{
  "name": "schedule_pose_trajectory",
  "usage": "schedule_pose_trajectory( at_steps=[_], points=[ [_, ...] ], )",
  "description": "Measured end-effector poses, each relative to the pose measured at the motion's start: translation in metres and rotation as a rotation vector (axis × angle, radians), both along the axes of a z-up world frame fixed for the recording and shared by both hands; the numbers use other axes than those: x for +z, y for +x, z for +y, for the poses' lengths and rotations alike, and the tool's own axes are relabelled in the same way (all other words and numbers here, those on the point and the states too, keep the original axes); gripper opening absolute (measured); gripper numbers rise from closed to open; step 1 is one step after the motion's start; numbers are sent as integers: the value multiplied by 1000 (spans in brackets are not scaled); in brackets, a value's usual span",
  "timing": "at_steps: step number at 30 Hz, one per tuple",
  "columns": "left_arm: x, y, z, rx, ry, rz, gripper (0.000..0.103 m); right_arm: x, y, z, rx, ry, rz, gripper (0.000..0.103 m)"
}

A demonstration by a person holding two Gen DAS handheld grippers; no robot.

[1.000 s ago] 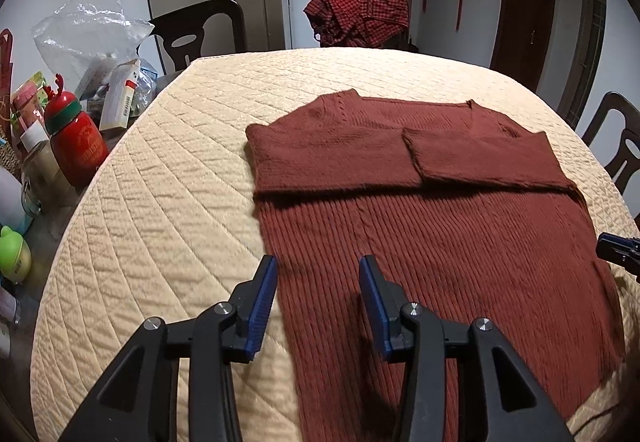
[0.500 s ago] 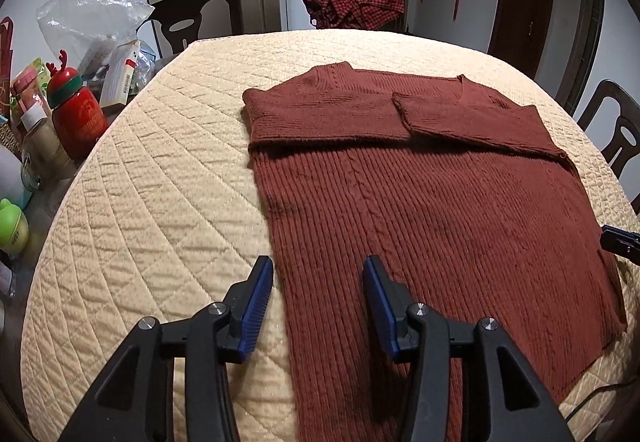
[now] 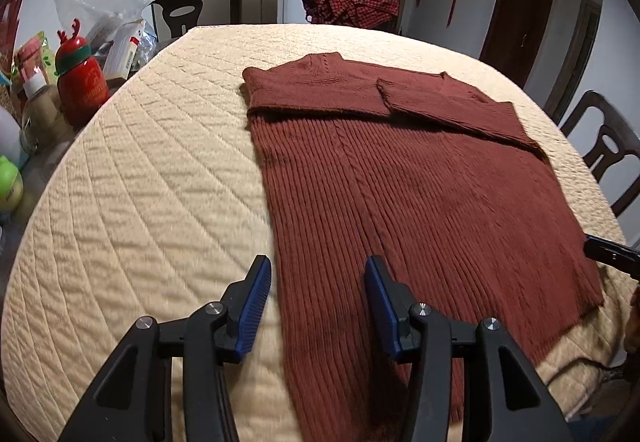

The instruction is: Fold small clothes

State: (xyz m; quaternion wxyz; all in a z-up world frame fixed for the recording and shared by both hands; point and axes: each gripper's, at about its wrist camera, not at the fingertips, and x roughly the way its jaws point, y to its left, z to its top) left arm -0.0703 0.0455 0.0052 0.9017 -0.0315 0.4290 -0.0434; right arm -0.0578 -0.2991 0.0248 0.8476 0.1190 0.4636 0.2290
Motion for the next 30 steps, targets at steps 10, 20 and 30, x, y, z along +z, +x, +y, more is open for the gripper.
schedule_pose_trajectory(
  at_steps=[10, 20, 30],
  points=[
    [2, -30, 8, -34, -111, 14, 51, -3, -17, -1, 46, 115, 79, 47],
    [0, -41, 20, -43, -245, 29, 50, -9, -25, -9, 38, 227, 126, 47],
    [-6, -39, 31, -7, -347, 27, 17, -13, -18, -6, 28, 272, 147, 30]
  ],
)
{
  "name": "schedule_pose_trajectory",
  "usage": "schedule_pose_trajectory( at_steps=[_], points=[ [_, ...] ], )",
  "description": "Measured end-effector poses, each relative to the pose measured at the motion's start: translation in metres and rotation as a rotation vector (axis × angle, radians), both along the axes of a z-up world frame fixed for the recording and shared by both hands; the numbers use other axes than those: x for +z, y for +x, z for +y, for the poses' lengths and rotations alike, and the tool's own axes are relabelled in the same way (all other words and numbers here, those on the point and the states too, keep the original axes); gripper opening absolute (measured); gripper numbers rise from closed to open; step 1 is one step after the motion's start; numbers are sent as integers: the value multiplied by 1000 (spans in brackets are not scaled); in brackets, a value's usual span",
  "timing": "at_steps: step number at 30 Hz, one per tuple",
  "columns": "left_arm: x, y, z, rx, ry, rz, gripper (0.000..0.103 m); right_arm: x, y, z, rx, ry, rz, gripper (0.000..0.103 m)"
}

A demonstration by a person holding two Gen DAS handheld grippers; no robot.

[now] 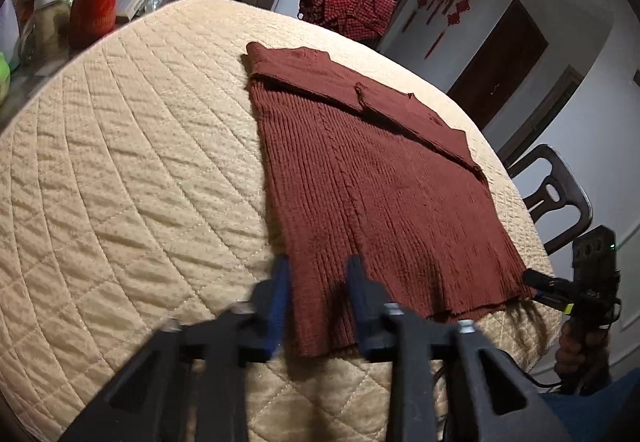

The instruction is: Fold small clothes

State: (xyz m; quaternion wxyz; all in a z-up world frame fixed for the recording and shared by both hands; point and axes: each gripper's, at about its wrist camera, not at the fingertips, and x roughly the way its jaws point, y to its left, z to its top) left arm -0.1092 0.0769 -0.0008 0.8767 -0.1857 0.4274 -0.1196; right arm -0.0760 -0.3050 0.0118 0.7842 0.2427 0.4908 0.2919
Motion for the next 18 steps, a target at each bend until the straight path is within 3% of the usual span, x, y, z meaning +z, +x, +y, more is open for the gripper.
schedule_pose_trajectory(
  at_steps=[6, 11, 18],
  points=[
    [-1, -3, -5, -33, -31, 14, 12, 0, 0, 0, 0, -7, 6, 10],
    [16, 5, -5, -57, -77, -61, 10, 14, 5, 3, 14, 16, -50, 8],
    [46, 32, 3, -60, -62, -184, 10, 41, 31, 2, -2, 48, -174, 7]
  ],
)
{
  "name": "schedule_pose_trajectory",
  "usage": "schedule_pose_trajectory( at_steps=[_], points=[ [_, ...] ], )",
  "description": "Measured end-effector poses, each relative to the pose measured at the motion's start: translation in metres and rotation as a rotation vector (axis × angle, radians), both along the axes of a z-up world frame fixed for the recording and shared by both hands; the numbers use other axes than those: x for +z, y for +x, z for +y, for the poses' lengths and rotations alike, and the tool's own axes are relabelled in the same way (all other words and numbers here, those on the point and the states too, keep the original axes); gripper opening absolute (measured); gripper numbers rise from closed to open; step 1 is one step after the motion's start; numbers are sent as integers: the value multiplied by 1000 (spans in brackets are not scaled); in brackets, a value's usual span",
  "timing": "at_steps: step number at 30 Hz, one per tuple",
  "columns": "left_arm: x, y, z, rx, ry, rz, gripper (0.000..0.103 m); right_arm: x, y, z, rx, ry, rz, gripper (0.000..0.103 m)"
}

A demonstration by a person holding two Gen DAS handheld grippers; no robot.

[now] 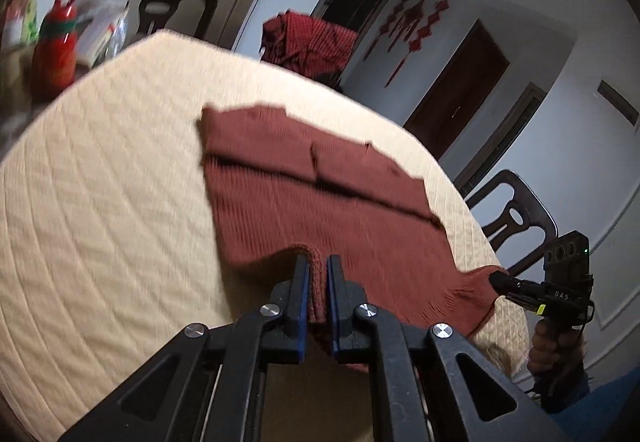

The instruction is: Fold small clothes

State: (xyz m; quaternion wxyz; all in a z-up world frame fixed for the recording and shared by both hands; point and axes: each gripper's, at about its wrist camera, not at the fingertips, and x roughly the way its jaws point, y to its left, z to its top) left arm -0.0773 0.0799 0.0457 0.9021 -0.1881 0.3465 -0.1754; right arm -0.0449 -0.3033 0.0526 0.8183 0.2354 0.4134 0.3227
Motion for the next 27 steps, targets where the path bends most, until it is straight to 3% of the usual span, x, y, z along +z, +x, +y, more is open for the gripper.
schedule_pose_trajectory(
  at_steps=[6, 10, 17, 27],
  points=[
    [19, 34, 9, 30, 19, -91, 9, 15, 37, -3, -54, 24, -73, 7],
    [22, 70, 18, 60, 15, -100, 9, 20, 67, -7, -90, 30, -89, 7],
    [13, 134, 15, 77, 58, -49, 9, 19, 122, -10, -143, 9, -67, 7],
    [1, 207, 19, 114, 18, 26, 9, -7, 194, -11, -191, -18, 48, 7]
  ],
)
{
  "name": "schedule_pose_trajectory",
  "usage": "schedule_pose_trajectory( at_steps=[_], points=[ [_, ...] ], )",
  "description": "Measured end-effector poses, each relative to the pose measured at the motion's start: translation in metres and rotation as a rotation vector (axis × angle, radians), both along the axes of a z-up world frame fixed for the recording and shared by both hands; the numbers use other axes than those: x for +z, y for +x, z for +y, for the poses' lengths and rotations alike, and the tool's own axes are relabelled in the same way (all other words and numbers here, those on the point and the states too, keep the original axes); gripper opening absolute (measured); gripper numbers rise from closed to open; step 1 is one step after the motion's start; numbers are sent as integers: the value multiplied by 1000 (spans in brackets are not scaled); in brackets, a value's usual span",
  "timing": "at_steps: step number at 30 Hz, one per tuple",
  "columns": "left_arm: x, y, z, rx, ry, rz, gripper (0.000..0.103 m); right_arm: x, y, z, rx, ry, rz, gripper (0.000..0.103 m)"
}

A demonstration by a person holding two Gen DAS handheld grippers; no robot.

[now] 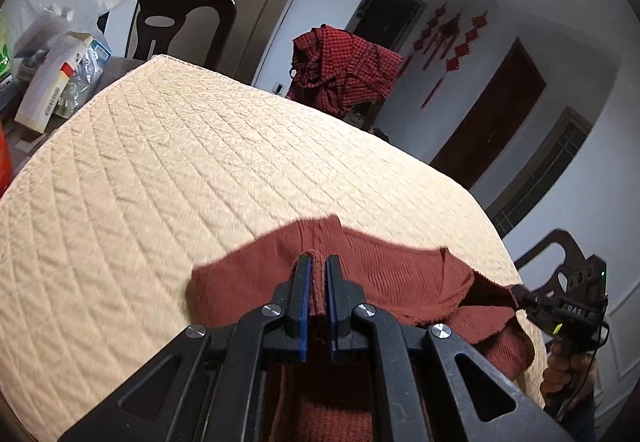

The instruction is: Fold small clothes

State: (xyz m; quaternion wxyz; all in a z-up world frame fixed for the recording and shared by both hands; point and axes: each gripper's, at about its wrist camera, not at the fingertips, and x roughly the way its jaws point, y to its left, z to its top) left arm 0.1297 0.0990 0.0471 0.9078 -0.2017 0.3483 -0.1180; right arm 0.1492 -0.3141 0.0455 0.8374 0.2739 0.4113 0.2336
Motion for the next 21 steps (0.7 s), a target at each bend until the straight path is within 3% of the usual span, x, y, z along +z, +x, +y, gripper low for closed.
schedule_pose_trajectory(
  at_steps=[12, 14, 16, 21],
  points=[
    [-32, 52, 7, 84, 14, 157, 13, -29, 56, 2, -53, -12, 153, 9],
    [-29, 48, 12, 107, 5, 140, 21, -25, 54, 1, -51, -7, 132, 16],
    [-22, 42, 17, 137, 4, 109, 27, -14, 50, 0, -55, -19, 85, 37],
    [-3, 12, 20, 148, 14, 34, 29, 16, 29, -6, -64, -29, -30, 42]
  ],
)
